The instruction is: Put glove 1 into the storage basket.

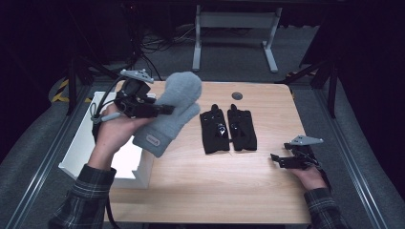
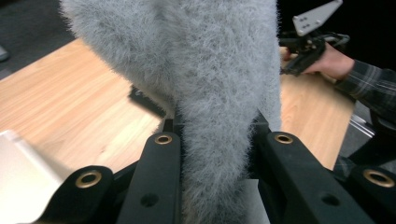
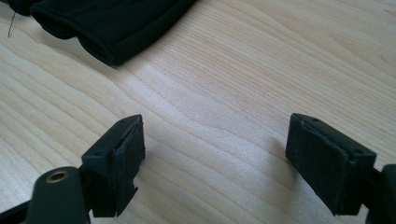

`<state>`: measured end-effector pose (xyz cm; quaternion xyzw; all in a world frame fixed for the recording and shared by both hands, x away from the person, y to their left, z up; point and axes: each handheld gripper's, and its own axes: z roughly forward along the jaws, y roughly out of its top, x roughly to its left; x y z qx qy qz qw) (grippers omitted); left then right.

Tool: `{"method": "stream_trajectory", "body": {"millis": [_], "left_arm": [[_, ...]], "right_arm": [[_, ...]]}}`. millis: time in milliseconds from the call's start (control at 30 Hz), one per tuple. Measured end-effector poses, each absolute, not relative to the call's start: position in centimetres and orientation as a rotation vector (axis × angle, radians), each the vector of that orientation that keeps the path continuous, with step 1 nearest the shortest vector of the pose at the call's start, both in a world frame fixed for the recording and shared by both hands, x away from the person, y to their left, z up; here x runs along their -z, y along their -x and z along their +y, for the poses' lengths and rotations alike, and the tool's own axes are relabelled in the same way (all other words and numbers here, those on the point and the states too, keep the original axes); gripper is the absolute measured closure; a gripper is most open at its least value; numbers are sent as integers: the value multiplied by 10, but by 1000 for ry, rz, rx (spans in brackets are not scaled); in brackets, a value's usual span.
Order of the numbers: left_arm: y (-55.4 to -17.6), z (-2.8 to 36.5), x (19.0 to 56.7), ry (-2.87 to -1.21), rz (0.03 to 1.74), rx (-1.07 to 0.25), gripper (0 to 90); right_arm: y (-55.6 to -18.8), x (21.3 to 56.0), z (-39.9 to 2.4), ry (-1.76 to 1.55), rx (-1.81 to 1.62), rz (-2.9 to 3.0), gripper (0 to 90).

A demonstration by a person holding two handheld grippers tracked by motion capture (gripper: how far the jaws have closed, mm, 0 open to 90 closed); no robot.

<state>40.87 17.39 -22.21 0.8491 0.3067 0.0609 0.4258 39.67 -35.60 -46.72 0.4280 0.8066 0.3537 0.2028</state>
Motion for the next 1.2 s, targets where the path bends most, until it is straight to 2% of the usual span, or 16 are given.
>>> {"method": "stream_trajectory", "body": {"millis": [467, 867, 1200], "left_arm": [[-401, 239, 227, -2078, 931, -215, 754], [-405, 277, 267, -2053, 1105, -191, 754], [-416, 286, 311, -2057, 1236, -139, 754]], "right_arm": [[-397, 467, -356, -1196, -987, 2250, 200], [-397, 467, -356, -1198, -987, 2248, 200], [-397, 467, -356, -1198, -987, 2248, 200]]}}
